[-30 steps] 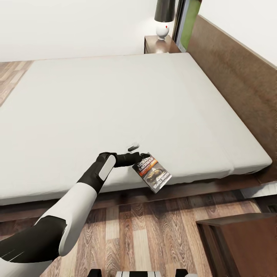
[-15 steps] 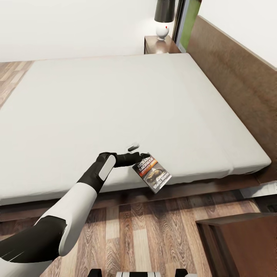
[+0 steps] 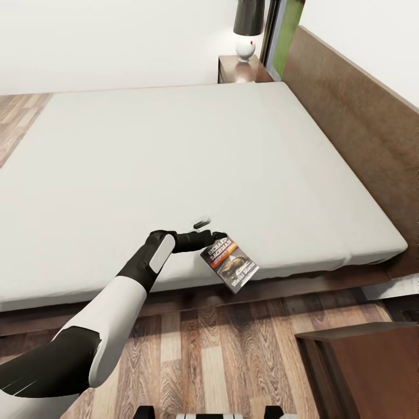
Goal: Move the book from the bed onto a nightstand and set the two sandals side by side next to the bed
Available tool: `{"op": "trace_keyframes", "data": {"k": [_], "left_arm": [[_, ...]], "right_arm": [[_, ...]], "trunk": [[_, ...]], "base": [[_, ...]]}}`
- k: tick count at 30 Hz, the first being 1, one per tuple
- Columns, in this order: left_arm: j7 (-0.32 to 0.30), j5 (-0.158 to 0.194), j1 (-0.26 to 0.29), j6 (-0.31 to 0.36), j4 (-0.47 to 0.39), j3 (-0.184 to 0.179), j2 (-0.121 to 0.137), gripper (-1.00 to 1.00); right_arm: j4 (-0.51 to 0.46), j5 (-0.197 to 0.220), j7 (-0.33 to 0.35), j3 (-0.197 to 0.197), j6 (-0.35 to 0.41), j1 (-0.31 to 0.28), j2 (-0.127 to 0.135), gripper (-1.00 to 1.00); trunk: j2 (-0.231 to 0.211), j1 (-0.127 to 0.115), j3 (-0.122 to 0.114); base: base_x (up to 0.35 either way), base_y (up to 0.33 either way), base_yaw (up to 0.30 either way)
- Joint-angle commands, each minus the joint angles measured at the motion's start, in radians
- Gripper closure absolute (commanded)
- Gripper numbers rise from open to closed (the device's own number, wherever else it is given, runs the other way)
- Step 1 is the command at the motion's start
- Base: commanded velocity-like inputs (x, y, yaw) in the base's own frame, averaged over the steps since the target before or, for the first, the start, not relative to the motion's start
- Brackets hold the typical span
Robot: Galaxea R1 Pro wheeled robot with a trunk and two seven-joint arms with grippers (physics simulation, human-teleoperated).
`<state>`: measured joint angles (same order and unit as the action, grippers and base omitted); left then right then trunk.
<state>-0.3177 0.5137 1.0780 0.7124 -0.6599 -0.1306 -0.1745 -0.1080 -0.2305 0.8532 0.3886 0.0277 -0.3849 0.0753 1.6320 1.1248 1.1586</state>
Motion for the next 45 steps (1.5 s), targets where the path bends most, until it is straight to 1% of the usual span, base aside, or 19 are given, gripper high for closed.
{"op": "trace_keyframes", "data": {"k": [1,21,26,27,28,33,41,42,43,44,45], "left_arm": [[-0.001,0.000,0.000,0.004,0.000,0.000,0.000,-1.00],[-0.001,0.000,-0.006,0.003,0.006,-0.001,0.000,-1.00],[-0.003,0.000,-0.014,0.002,0.029,-0.001,0.024,-1.00],[-0.004,0.001,-0.022,0.002,0.041,-0.001,0.038,-1.00],[-0.004,0.001,-0.027,0.002,0.044,-0.001,0.044,-1.00],[-0.004,0.002,-0.044,0.002,0.049,-0.001,0.054,-1.00],[-0.008,0.002,-0.048,0.005,0.049,-0.001,0.058,-1.00],[-0.018,0.003,-0.049,0.006,0.049,-0.001,0.061,-1.00],[-0.044,0.003,-0.053,0.006,0.050,0.000,0.064,-1.00],[-0.058,0.003,-0.055,0.006,0.050,0.000,0.067,-1.00],[-0.094,0.003,-0.061,0.007,0.050,0.000,0.074,-1.00]], "right_arm": [[-0.001,-0.009,0.004,0.009,0.003,0.000,0.000,-1.00],[-0.001,-0.009,0.005,0.009,0.003,0.000,-0.001,-1.00],[-0.001,-0.009,0.004,0.008,0.002,0.000,-0.002,-1.00],[-0.001,-0.009,0.004,0.008,0.002,0.000,-0.002,-1.00],[-0.001,-0.009,0.004,0.008,0.002,0.000,-0.002,-1.00],[-0.001,-0.009,0.004,0.009,0.002,0.000,-0.002,-1.00],[-0.001,-0.009,0.004,0.009,0.002,0.000,-0.001,-1.00],[-0.001,-0.009,0.004,0.009,0.002,0.000,-0.001,-1.00],[-0.001,-0.009,0.004,0.009,0.002,0.000,-0.001,-1.00],[-0.001,-0.009,0.004,0.009,0.002,0.000,0.000,-1.00],[-0.001,-0.009,0.004,0.009,0.003,0.000,0.000,-1.00]], "trunk": [[-0.007,-0.004,-0.003],[-0.147,-0.081,-0.065],[-0.182,-0.100,-0.081],[-0.189,-0.104,-0.084],[-0.196,-0.107,-0.087],[-0.231,-0.127,-0.103],[-0.287,-0.157,-0.128],[-0.294,-0.161,-0.131],[-0.301,-0.165,-0.134],[-0.308,-0.169,-0.137],[-0.315,-0.173,-0.141]], "base": [[0.000,0.000,0.000],[0.000,0.000,0.000],[0.000,0.000,0.000],[0.000,0.000,0.000],[0.000,0.000,0.000],[0.000,0.000,0.000],[0.000,0.000,0.000],[0.000,0.000,0.000],[0.000,0.000,0.000],[0.000,0.000,0.000],[0.000,0.000,0.000]]}}
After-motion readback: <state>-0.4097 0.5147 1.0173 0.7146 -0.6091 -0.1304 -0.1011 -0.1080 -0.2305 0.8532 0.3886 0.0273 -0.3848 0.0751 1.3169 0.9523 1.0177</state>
